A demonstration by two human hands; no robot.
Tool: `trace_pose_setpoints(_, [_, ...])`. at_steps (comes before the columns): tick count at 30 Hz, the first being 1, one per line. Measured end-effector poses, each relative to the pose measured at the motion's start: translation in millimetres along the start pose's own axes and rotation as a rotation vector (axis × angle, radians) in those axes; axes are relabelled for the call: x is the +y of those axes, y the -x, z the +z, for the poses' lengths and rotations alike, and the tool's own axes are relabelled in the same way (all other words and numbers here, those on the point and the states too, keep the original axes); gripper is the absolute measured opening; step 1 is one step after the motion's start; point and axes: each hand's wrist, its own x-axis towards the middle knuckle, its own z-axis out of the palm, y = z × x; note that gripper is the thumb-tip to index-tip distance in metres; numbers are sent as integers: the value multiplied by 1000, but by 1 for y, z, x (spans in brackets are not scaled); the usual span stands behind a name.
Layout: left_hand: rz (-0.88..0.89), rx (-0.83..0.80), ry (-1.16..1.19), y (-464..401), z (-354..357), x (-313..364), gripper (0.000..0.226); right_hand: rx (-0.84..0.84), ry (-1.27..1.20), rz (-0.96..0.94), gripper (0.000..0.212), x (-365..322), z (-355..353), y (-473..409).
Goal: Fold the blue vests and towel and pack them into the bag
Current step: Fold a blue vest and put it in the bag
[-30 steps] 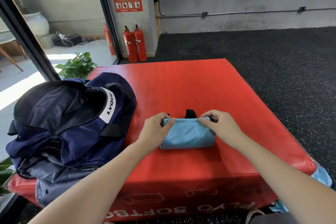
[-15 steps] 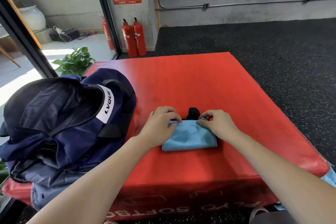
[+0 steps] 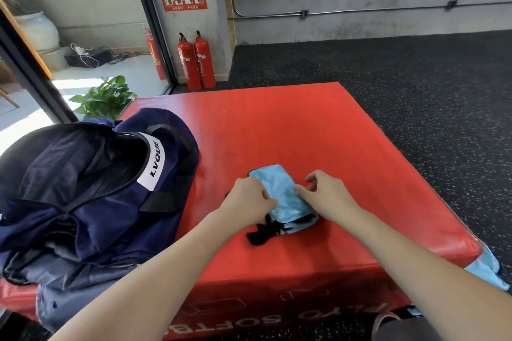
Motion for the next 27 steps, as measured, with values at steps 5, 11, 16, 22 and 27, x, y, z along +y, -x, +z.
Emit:
trace_pose_setpoints(5, [-81,-69,208,16,10,7,25,-84,-65,45,53,-2,0,2])
trace_pose_setpoints(11, [100,165,-46,10,-2,-1,31,-218,-345,64,28,0,2,-3])
trace_pose_setpoints(16, [210,176,159,-8,-21,-24,29,-319,-584,-4,26,-8,-5,3])
trace_pose_setpoints(22, [147,-193,520,-6,-41,-35,17,-440,-682,-58,29,-14,-13,8])
trace_pose_setpoints(27, [150,-50,495,11,-41,-35,15,-453,-745,28,33,-19,-13,17])
